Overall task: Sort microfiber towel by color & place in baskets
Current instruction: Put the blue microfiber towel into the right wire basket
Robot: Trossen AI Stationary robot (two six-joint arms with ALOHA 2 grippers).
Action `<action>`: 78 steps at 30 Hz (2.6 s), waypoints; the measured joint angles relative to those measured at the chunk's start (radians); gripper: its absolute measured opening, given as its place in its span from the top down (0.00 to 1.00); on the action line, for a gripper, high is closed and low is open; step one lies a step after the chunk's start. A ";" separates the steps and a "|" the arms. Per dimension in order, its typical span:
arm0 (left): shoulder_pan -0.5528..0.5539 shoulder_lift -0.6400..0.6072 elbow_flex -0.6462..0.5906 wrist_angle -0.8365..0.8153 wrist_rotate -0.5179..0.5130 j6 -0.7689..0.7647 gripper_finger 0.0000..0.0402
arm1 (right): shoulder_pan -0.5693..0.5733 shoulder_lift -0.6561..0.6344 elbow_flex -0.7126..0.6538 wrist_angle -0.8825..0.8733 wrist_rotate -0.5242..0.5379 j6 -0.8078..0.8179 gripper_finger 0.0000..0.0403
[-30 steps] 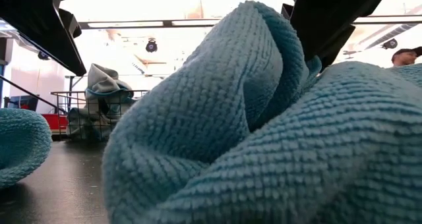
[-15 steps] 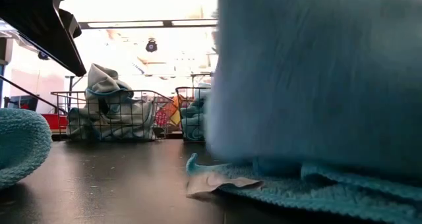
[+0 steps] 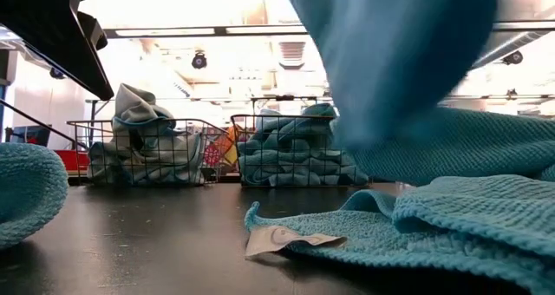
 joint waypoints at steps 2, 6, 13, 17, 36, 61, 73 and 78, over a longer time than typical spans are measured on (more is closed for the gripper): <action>0.000 0.000 0.000 0.000 0.000 0.000 0.68 | -0.003 -0.017 0.006 0.038 0.072 -0.079 0.98; 0.000 0.000 0.000 0.000 0.000 0.000 0.68 | -0.017 -0.025 0.049 0.041 0.212 -0.223 0.98; 0.000 0.000 0.000 0.000 0.000 0.000 0.68 | -0.109 0.003 0.137 0.042 0.291 -0.357 0.98; 0.000 0.000 0.000 -0.001 0.000 0.000 0.68 | -0.203 0.026 0.188 0.043 0.290 -0.394 0.98; 0.000 0.000 0.000 -0.002 -0.001 0.000 0.68 | -0.599 0.068 0.251 0.035 0.289 -0.442 0.98; -0.006 0.000 0.000 -0.003 -0.001 0.005 0.68 | -0.814 0.184 0.250 -0.149 0.061 -0.206 0.98; -0.006 0.000 0.000 -0.003 -0.001 0.004 0.68 | -0.814 0.187 0.249 -0.543 -0.158 -0.060 0.95; -0.006 0.000 0.000 -0.002 -0.001 0.004 0.68 | -0.814 0.187 0.249 -0.598 -0.214 -0.057 0.86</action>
